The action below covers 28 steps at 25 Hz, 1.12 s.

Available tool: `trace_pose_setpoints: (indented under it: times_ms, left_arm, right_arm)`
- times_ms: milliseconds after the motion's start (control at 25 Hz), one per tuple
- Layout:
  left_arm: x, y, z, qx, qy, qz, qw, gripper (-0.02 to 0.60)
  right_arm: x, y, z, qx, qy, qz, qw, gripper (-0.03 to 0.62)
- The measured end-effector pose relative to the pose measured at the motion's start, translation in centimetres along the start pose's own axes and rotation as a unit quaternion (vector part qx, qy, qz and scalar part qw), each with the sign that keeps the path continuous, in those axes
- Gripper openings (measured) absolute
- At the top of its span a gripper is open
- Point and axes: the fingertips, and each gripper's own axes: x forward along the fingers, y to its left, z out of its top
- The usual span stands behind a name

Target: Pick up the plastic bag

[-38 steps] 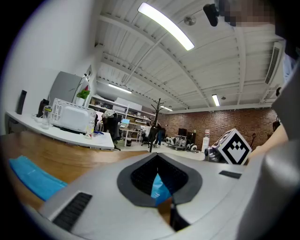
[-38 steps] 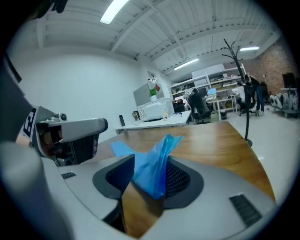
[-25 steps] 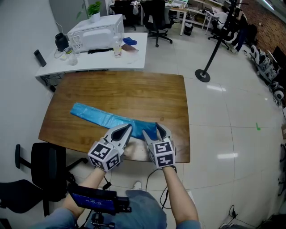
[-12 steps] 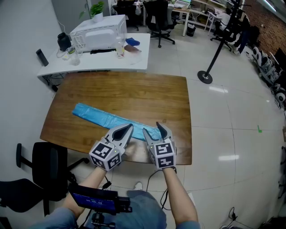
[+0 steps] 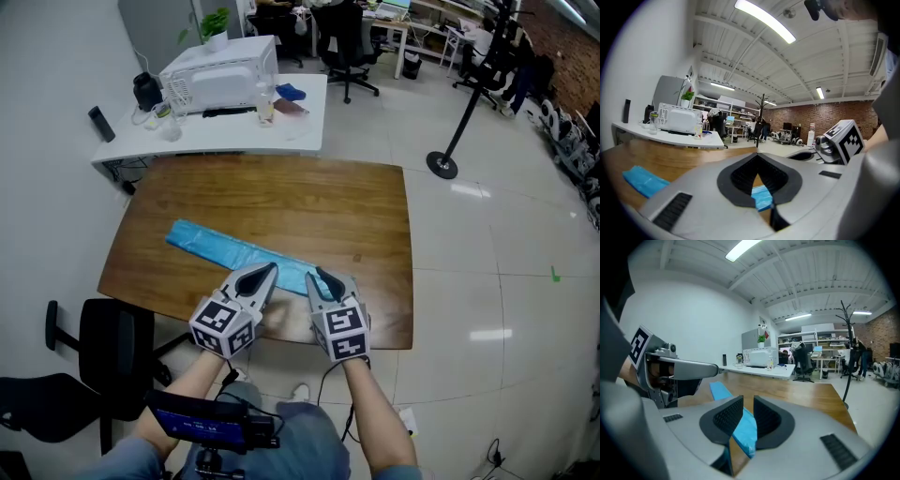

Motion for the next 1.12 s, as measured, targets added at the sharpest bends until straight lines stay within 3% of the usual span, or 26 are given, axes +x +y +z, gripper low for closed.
trace_pose_setpoints:
  times_ms: [320, 840, 1120]
  left_arm:
    - [-0.9, 4.1, -1.0, 0.002, 0.022, -0.003, 0.9998, 0.012]
    - [-0.7, 10.7, -3.2, 0.007, 0.059, -0.056, 0.9967, 0.012]
    - [-0.5, 14.4, -5.4, 0.060, 0.115, -0.068, 0.9892, 0.012]
  right_arm:
    - [3.3, 1.9, 0.1, 0.013, 0.007, 0.001, 1.000, 0.000]
    - [9.2, 4.9, -0.5, 0.036, 0.028, -0.033, 0.998, 0.000]
    - [11.2, 5.2, -2.1, 0.041, 0.055, -0.053, 0.996, 0.000]
